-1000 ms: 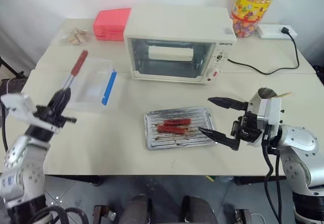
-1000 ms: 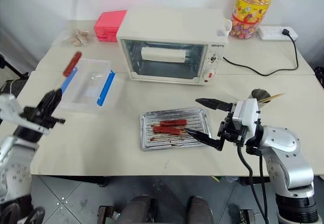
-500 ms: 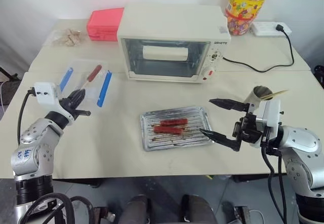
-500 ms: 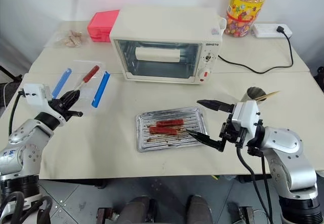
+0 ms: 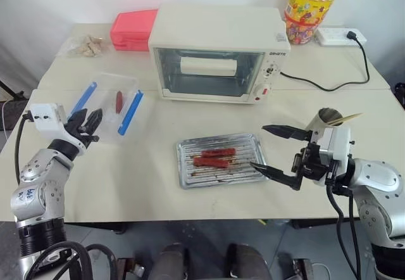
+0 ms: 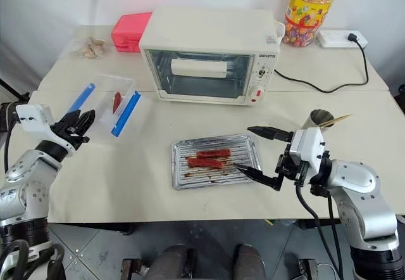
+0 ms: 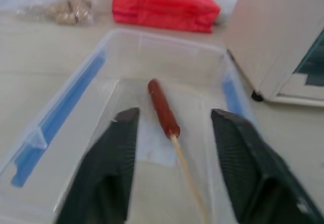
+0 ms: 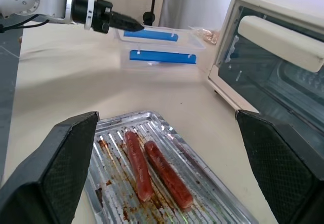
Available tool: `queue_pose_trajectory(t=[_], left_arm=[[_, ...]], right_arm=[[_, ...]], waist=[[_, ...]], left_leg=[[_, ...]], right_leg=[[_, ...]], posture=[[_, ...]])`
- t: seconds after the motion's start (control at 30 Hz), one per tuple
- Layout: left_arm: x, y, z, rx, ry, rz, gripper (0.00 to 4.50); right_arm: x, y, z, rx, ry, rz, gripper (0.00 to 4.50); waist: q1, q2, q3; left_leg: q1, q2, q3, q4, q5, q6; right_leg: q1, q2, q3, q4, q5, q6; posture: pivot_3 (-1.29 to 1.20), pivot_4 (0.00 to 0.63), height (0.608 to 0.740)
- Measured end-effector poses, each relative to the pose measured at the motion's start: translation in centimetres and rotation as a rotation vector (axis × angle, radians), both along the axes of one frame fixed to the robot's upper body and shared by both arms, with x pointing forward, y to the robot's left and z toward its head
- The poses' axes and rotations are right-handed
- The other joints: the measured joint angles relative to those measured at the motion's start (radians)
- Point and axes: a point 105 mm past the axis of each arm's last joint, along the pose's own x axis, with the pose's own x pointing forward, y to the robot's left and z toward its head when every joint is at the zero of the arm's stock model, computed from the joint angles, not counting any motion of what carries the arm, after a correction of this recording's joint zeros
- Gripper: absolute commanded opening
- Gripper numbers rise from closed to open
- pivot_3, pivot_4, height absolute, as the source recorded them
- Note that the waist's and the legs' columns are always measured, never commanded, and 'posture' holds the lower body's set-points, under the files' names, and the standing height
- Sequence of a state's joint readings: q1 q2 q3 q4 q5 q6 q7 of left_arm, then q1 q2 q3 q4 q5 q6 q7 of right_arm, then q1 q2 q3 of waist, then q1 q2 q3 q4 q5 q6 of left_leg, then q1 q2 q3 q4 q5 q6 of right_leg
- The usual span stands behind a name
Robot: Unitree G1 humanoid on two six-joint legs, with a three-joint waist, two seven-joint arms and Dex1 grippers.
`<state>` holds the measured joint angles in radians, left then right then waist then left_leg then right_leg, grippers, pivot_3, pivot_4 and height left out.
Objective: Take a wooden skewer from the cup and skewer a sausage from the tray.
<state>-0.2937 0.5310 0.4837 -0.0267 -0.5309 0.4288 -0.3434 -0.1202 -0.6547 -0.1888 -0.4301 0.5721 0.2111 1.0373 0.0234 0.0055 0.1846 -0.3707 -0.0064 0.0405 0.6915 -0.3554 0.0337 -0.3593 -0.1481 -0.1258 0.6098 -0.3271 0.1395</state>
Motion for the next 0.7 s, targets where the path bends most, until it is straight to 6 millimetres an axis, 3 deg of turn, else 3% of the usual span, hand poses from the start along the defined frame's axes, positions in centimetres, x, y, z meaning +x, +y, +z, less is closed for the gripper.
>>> queue_pose_trajectory(t=[0.13,0.23,0.3,0.37,0.5,0.7], left_arm=[[-1.6,-0.3,1.6,0.069,-0.084,-0.137,4.48],[-3.4,-1.8,3.5,0.228,-0.126,-0.355,4.48],[-5.1,-3.4,3.4,0.358,-0.084,-0.555,4.48],[-6.8,-4.9,1.7,0.473,0.013,-0.767,4.48],[-9.0,-6.8,-2.4,0.566,0.114,-1.022,4.48],[-9.1,-6.7,-4.7,0.626,0.138,-1.040,4.48]], right_arm=[[-0.4,-0.5,-0.5,-0.040,0.017,0.010,4.50],[-0.7,-1.1,-0.4,-0.067,0.017,0.012,4.50],[-1.1,-1.9,-0.8,-0.088,0.040,0.008,4.50],[-1.7,-2.5,-1.3,-0.113,0.070,0.012,4.50],[-3.2,-3.1,-3.3,-0.150,0.140,0.035,4.50],[-3.3,-3.7,-4.2,-0.184,0.122,0.007,4.50]], waist=[[-0.001,0.000,0.000],[-0.001,0.000,0.000],[0.001,0.000,0.000],[0.001,0.001,0.001],[0.001,0.002,0.001],[-0.003,0.002,0.001]], left_leg=[[0.000,0.000,0.000,0.000,0.000,0.000],[0.000,0.000,0.001,0.000,0.000,0.000],[0.000,0.000,0.001,-0.001,0.000,0.000],[0.000,0.000,0.002,-0.001,0.000,0.000],[0.000,0.001,0.004,-0.001,0.000,0.000],[0.002,0.002,0.008,-0.001,0.000,0.000]], right_leg=[[0.000,0.000,0.000,-0.001,0.000,0.000],[0.000,0.000,0.000,-0.001,0.000,0.000],[0.000,0.000,0.000,-0.002,0.000,0.000],[0.001,0.000,0.000,-0.003,0.000,0.000],[0.001,0.001,0.000,-0.005,0.000,0.000],[0.000,0.001,0.003,-0.004,0.000,0.000]], posture=[[0.00,0.150,0.740],[0.00,0.150,0.740],[0.00,0.150,0.740],[0.00,0.150,0.740],[0.00,0.150,0.740],[0.00,0.150,0.740]])
